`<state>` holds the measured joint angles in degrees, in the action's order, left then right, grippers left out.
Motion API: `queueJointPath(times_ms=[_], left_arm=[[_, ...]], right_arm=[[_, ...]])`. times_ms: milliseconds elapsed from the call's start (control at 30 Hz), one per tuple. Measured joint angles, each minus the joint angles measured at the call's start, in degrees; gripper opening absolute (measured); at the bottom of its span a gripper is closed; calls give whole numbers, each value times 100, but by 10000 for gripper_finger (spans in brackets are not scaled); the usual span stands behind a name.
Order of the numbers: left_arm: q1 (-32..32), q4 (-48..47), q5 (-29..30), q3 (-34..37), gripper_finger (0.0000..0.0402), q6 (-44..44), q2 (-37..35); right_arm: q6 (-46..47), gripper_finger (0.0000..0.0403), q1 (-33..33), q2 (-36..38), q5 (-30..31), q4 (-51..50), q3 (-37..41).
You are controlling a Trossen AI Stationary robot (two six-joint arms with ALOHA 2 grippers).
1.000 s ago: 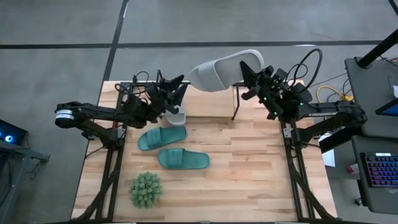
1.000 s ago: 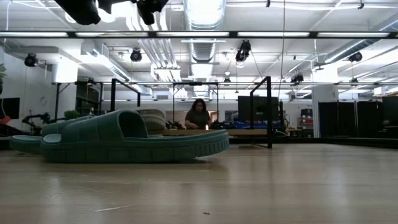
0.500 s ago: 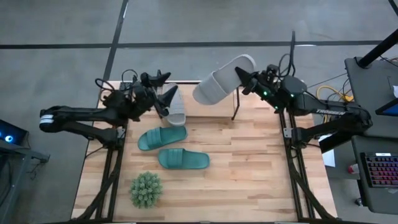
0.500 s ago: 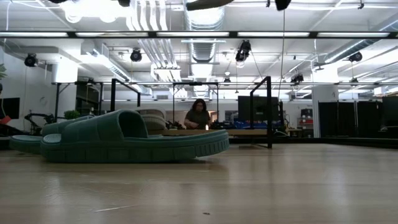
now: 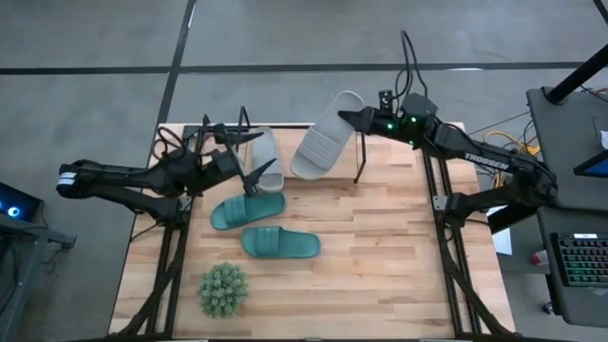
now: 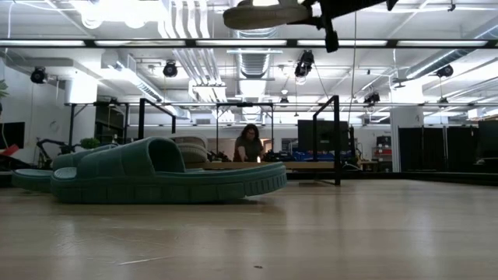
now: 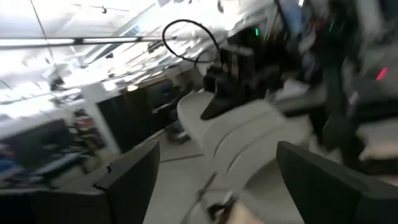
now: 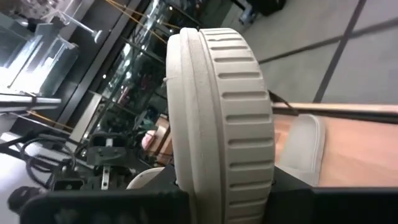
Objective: Pick and place slides into the shelf
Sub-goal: Put the gray slipper on the shelf
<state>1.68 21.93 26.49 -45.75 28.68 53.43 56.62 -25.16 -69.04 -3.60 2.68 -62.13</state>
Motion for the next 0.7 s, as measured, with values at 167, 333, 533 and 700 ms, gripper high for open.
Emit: queueJointPath(times_ms=[167,333,533,700], left_arm=[[275,-43,497,-91,306,937,82],[462,-49,723,-115,306,1701,421],[589,341,1424,-117,306,3031,1044],[649,1460,1456,-143,306,3302,1475]], right_arm=[[112,47,-148,-89,-129,7,0],[253,47,-181,-154,-131,10,0],[344,47,-180,-167,-135,11,2],[344,47,-180,-167,-135,11,0]])
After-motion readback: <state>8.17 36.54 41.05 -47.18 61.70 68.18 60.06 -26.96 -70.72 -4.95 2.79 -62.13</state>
